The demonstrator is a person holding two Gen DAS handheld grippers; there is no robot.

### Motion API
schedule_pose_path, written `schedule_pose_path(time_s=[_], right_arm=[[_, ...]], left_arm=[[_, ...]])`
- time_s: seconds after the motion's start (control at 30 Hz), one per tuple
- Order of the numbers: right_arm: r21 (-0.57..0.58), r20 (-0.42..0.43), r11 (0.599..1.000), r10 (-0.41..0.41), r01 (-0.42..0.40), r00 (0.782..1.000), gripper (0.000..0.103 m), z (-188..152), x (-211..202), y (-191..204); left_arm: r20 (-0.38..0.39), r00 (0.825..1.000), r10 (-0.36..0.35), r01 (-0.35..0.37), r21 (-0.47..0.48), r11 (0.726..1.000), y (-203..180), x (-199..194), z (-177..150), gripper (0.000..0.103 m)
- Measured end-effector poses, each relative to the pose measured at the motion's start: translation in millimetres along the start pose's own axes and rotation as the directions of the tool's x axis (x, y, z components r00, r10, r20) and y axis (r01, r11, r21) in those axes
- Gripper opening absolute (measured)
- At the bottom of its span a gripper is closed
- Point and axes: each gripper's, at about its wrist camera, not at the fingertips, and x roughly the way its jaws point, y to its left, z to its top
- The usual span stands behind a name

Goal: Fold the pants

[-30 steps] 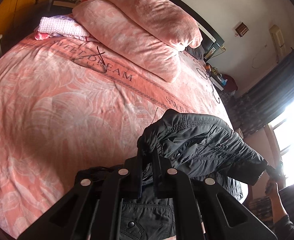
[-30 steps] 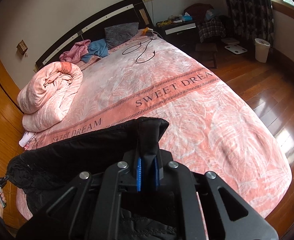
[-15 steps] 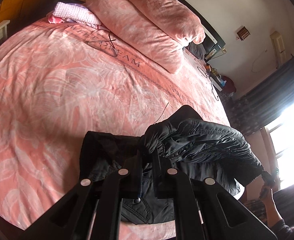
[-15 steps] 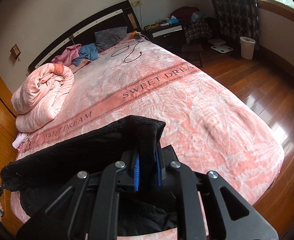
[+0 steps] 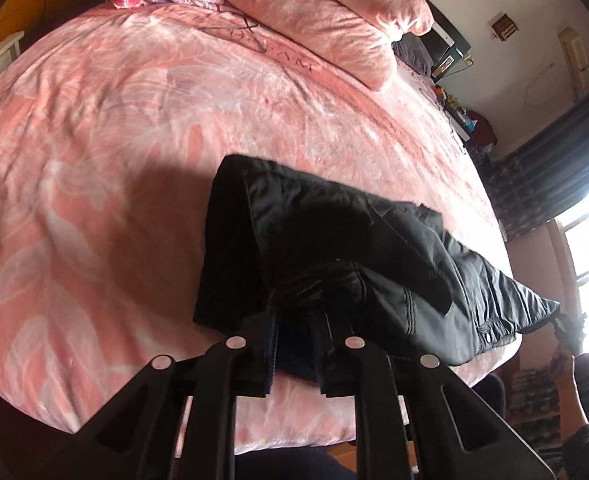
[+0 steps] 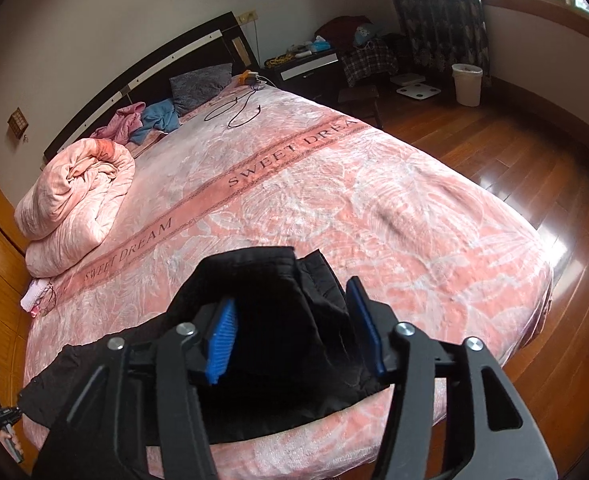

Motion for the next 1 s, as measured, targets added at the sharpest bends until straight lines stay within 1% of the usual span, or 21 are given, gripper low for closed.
schedule_pose_path(time_s=[0.07, 0.1, 0.13, 0.2, 0.27, 0.3, 0.33, 0.37, 0.43, 0.47, 0.5, 0.53, 0.57, 0.6, 0.7, 0.73, 0.8, 0.87, 0.93, 0.97, 1.0], right_arm=[[0.004, -0.017, 1.000, -0.004, 0.004, 1.000, 0.060, -11, 3, 0], [0.010, -0.024, 1.000, -0.008, 0.008, 1.000, 0.060, -14, 5, 0], [0.021, -0.031, 1.000, -0.007, 0.008, 0.999, 0.060, -19, 7, -2], [0.046, -0.042, 0.999, -0.012, 0.014, 0.999, 0.060, -27, 10, -5], [0.074, -0.048, 0.997, -0.010, 0.014, 0.999, 0.061, -33, 11, -8], [0.085, -0.053, 0.996, -0.018, 0.023, 0.998, 0.066, -36, 11, -9], [0.101, -0.059, 0.994, -0.029, 0.035, 0.998, 0.074, -39, 11, -11], [0.125, -0.067, 0.991, -0.037, 0.045, 0.997, 0.077, -42, 11, -15], [0.187, -0.091, 0.981, -0.027, 0.043, 0.996, 0.079, -50, 10, -24], [0.227, -0.094, 0.974, -0.005, 0.026, 0.996, 0.080, -55, 8, -31], [0.277, -0.092, 0.961, 0.023, 0.003, 0.996, 0.083, -61, 5, -38], [0.339, -0.083, 0.940, 0.057, -0.026, 0.995, 0.084, -68, 1, -46], [0.403, -0.074, 0.914, 0.085, -0.048, 0.994, 0.084, -75, -2, -54], [0.456, -0.064, 0.888, 0.110, -0.069, 0.992, 0.084, -82, -6, -60], [0.597, -0.020, 0.788, 0.199, -0.148, 0.980, 0.086, -101, -17, -76], [0.633, -0.003, 0.754, 0.229, -0.175, 0.973, 0.088, -104, -21, -79], [0.678, 0.042, 0.693, 0.298, -0.246, 0.954, 0.091, -106, -26, -79], [0.706, 0.054, 0.647, 0.354, -0.286, 0.934, 0.092, -102, -24, -73], [0.730, 0.026, 0.611, 0.423, -0.306, 0.906, 0.092, -97, -13, -61], [0.743, 0.013, 0.595, 0.445, -0.306, 0.895, 0.092, -93, -7, -57], [0.761, 0.000, 0.579, 0.450, -0.292, 0.893, 0.092, -89, 0, -55]], left_arm=[[-0.037, 0.999, 0.034, -0.034, 0.002, 0.999, 6, 10, -11, 0.015], [-0.050, 0.997, 0.066, -0.065, 0.007, 0.998, 9, 15, -17, 0.013], [-0.056, 0.995, 0.078, -0.078, -0.004, 0.997, 13, 17, -22, 0.013], [-0.058, 0.993, 0.106, -0.109, -0.048, 0.993, 25, 18, -28, 0.013], [-0.034, 0.991, 0.127, -0.130, -0.085, 0.988, 34, 12, -32, 0.015], [-0.019, 0.991, 0.136, -0.137, -0.103, 0.985, 37, 7, -34, 0.016], [-0.001, 0.990, 0.138, -0.138, -0.116, 0.984, 39, 1, -35, 0.017], [0.017, 0.991, 0.135, -0.132, -0.121, 0.984, 39, -5, -37, 0.019], [0.056, 0.991, 0.122, -0.115, -0.124, 0.986, 33, -16, -40, 0.028], [0.074, 0.991, 0.113, -0.103, -0.127, 0.987, 30, -20, -41, 0.051], [0.099, 0.990, 0.104, -0.091, -0.126, 0.988, 25, -22, -41, 0.079], [0.126, 0.988, 0.094, -0.080, -0.115, 0.990, 18, -22, -42, 0.085], [0.144, 0.986, 0.087, -0.073, -0.099, 0.992, 12, -22, -42, 0.084], [0.144, 0.986, 0.087, -0.073, -0.101, 0.992, 7, -18, -41, 0.084], [0.168, 0.983, 0.067, -0.042, -0.152, 0.988, 4, -11, -40, 0.085], [0.159, 0.985, 0.062, -0.035, -0.169, 0.985, 5, -6, -40, 0.085], [0.113, 0.992, 0.062, -0.038, -0.200, 0.979, 8, 9, -39, 0.085], [0.061, 0.995, 0.073, -0.058, -0.215, 0.975, 11, 22, -40, 0.084], [0.039, 0.998, 0.051, -0.042, -0.215, 0.976, 11, 32, -41, 0.081], [0.027, 0.998, 0.056, -0.049, -0.213, 0.976, 11, 35, -42, 0.066], [0.001, 0.998, 0.059, -0.057, -0.214, 0.975, 11, 41, -42, 0.053]])
